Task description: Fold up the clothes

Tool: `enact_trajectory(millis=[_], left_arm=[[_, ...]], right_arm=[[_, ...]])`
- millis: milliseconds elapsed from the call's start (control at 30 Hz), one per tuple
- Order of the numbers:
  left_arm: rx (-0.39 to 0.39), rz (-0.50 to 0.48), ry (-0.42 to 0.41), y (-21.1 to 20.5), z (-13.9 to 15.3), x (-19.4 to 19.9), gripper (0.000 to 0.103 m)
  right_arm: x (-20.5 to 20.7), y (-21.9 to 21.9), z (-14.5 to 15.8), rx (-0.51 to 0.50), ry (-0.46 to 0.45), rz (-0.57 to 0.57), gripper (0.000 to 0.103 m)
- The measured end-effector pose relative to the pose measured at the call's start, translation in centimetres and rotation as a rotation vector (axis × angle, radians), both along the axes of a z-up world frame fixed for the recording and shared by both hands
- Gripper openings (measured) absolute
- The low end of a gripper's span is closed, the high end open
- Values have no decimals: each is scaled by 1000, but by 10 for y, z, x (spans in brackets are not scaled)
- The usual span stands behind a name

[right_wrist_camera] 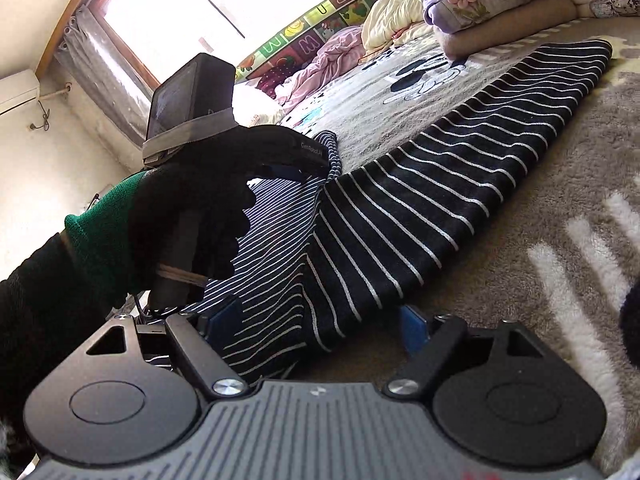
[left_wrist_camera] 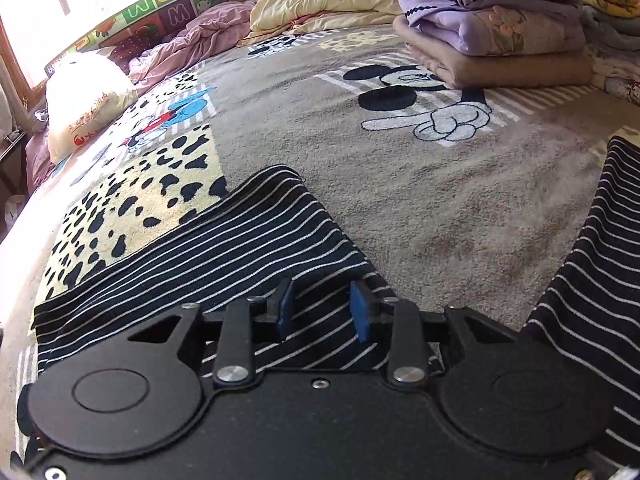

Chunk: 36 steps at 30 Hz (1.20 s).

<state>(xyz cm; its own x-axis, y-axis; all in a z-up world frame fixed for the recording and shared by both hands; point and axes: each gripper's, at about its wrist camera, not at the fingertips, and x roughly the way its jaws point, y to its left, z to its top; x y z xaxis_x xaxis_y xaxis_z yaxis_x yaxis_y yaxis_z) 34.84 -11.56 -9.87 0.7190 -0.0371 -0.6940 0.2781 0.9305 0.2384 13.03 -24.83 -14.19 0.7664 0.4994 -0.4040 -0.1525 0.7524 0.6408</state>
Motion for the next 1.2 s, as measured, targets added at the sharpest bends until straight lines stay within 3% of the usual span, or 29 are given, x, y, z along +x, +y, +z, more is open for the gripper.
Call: enact_trajectory(millis=[133,467,700,900,1067,1200], left_arm=[[-75,58,24,6,3,28,31],[-70,140,36,3,2,84,31],[-152,226,82,16,8,122,30],[-242,244,49,30,36,111,30],[-212,176,62,24,45,89,30],[-178,116,79,16,51,72,30]], right_arm=[[0,-1,0,21,8,-7,81],[1,-1,-1,36,14,-12,81],[2,0,0,30,11,-14,81],[1,0,1,49,30,-32,81],[-7,2,1,114,61,-27,80],[-10,5,-1,136,75,-27,73]])
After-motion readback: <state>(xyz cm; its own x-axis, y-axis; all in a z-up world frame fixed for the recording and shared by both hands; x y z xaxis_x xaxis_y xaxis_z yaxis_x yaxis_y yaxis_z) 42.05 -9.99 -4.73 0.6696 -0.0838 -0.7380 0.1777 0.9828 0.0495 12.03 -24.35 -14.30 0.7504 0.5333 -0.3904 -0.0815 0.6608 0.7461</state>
